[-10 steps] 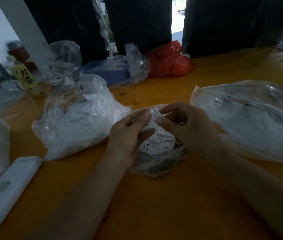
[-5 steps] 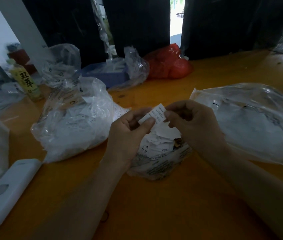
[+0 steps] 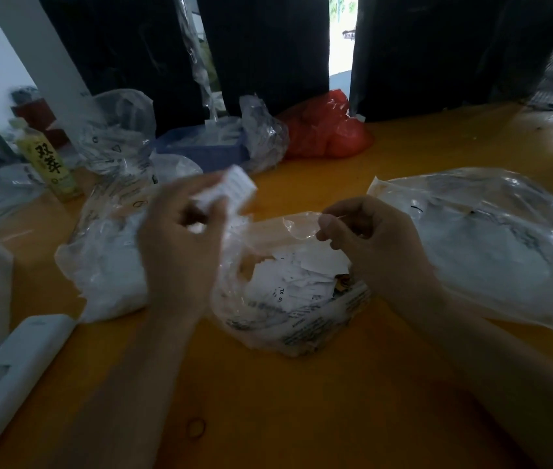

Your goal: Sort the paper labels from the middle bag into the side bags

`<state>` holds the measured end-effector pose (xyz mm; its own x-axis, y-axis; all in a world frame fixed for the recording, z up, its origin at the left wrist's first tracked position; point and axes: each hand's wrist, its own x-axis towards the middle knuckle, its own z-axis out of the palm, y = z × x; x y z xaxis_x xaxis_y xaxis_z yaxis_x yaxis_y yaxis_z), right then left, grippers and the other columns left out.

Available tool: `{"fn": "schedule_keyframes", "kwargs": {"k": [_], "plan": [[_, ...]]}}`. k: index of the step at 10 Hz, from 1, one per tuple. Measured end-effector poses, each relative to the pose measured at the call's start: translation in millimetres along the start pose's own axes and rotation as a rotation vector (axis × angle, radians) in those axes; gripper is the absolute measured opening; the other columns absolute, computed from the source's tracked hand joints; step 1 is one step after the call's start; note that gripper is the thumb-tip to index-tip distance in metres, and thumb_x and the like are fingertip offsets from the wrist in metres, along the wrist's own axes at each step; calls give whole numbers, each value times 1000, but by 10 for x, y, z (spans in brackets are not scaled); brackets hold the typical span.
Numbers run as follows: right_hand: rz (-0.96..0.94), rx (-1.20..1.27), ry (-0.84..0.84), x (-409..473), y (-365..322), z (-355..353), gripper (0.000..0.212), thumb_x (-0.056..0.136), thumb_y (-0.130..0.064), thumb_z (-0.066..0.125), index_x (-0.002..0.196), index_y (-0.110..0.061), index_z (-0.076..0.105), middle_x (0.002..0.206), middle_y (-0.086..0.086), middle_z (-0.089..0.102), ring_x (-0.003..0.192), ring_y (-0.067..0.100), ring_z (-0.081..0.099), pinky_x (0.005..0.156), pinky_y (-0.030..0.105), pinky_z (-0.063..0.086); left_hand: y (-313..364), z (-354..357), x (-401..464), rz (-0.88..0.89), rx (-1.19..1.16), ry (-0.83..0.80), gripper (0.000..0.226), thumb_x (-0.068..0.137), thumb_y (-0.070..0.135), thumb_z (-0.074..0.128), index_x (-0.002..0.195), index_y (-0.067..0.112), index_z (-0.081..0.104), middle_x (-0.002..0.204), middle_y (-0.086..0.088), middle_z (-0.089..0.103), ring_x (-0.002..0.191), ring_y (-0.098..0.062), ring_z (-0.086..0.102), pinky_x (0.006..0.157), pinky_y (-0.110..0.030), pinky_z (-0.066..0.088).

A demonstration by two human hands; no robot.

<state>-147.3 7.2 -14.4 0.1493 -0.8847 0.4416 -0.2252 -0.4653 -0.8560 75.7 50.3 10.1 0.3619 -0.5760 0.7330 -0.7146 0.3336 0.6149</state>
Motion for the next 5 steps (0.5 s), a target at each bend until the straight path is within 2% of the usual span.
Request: {"fn": "schedule_keyframes", "kwargs": {"k": [1,2,3,4,5], "plan": [[3,-21,16,22,17,-11,14,94,-42,64,102,-31,65,88,-20,73,80,2,69,71,29,60,-275,-331,328,-53,282,199,28,99,20,67,127,19,72,128,-2,72,108,-4,64,85,-9,48],[-5,-24,13,26,35,-10,13,94,-42,64,102,-31,65,89,-19,73,82,2,68,73,28,59,-561,-452,419,-175,498,48,29,99,15,66,126,9,74,130,-16,72,119,-29,67,101,-36,51],[-21,-35,4,23,31,2,11,94,-41,65,101,-33,64,89,-19,72,84,2,68,73,25,58,-628,-353,371,-199,712,-241,25,103,19,61,118,8,78,128,-20,70,120,-42,60,104,-48,42],[-18,-46,-4,19,42,13,8,95,-42,63,100,-36,63,89,-20,72,83,2,68,71,20,56,-637,-278,361,-227,868,-339,30,106,26,53,129,21,72,152,-9,49,139,-40,32,110,-52,29],[-22,-47,15,19,23,0,6,97,-41,60,99,-36,62,89,-21,71,80,1,67,68,18,55,-624,-266,364,-225,859,-386,35,107,23,47,137,25,65,153,-7,48,140,-38,29,109,-51,27]]}}
